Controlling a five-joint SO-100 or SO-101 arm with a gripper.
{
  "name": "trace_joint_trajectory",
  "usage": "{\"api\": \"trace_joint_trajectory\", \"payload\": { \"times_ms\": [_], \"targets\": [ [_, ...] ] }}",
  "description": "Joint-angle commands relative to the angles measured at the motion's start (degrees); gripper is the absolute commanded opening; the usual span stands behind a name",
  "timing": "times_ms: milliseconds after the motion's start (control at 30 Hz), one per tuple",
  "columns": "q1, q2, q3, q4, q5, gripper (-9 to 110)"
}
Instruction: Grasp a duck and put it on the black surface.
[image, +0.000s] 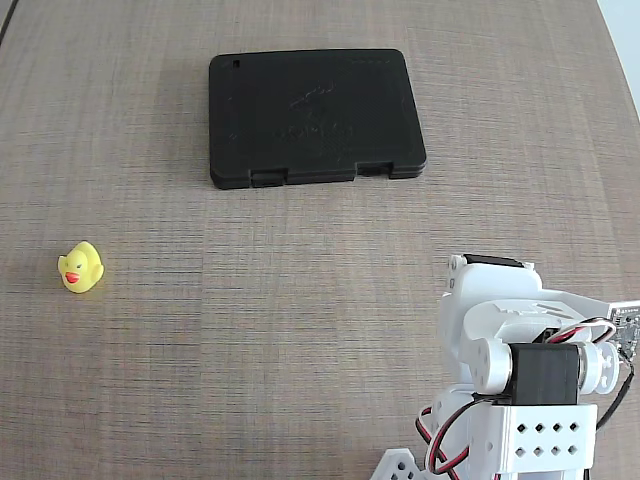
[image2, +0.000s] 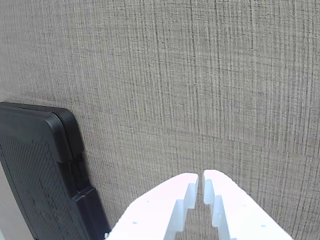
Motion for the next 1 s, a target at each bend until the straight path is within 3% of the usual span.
{"api": "trace_joint_trajectory", "payload": {
  "times_ms": [0,300,567,967],
  "targets": [
    [0.53,3.87,-0.44,-0.18,0.35,0],
    [1.14,-3.43,-4.57,-0.70,0.26,1],
    [-2.02,-30.85,-37.09,-0.70,-0.18,1],
    [-33.31,-89.91,-73.48,0.00,-0.26,1]
  ]
}}
